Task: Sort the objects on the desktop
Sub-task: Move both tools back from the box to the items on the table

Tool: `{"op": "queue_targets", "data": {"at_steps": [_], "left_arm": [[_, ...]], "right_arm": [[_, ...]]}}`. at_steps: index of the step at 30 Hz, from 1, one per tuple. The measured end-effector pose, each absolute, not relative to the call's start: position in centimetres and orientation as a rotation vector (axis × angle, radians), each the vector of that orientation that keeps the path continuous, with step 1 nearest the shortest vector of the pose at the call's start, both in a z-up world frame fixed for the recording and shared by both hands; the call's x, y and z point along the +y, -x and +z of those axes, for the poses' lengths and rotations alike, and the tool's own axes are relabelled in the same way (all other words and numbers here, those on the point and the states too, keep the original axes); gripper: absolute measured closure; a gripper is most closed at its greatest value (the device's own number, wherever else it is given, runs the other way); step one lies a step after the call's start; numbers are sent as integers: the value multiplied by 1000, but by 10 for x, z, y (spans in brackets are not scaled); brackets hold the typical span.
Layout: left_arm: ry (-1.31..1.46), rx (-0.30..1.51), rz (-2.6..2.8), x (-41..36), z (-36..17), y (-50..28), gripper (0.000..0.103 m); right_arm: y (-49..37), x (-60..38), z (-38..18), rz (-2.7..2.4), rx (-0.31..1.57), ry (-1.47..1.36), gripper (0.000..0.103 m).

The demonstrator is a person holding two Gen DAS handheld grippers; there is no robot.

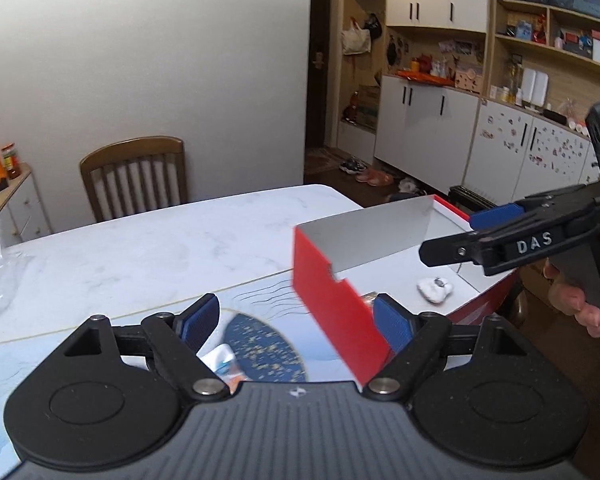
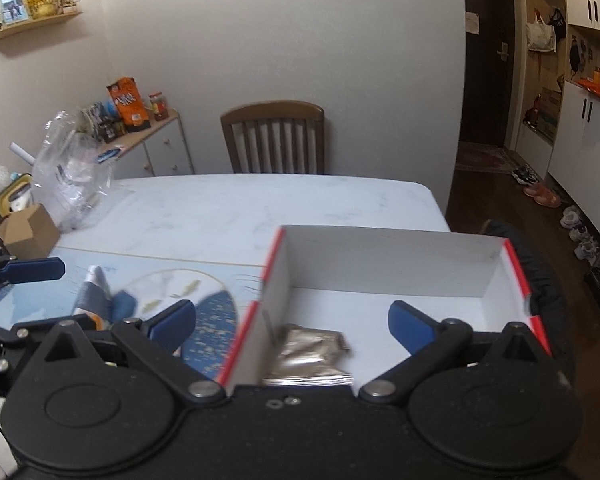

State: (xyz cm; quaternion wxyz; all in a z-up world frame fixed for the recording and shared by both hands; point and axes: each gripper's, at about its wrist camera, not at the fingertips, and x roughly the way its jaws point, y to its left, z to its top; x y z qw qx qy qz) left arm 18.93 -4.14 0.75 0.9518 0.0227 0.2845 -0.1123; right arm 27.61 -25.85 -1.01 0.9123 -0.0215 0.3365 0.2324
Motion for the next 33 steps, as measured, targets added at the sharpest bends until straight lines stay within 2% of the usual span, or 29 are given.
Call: {"op": "queue_targets", "data": {"at_steps": [7, 9, 11, 22, 33], "left_arm": [[-26, 574, -186, 5, 1, -166, 19], [-25, 580, -183, 15, -4, -160, 14], [-27, 583, -175, 26, -10, -154, 2], [-34, 660, -132, 87, -53, -118, 1], [-122, 762, -187, 91, -104, -104, 1]], "right_arm": [[-253, -225, -12, 502, 688, 44, 0], [-248, -216, -14, 504, 686, 52, 0], [-243, -208, -16, 507, 690, 52, 0], [-218, -168, -53, 497, 731, 109, 0], [-209, -136, -98, 464, 804, 128, 0]]}}
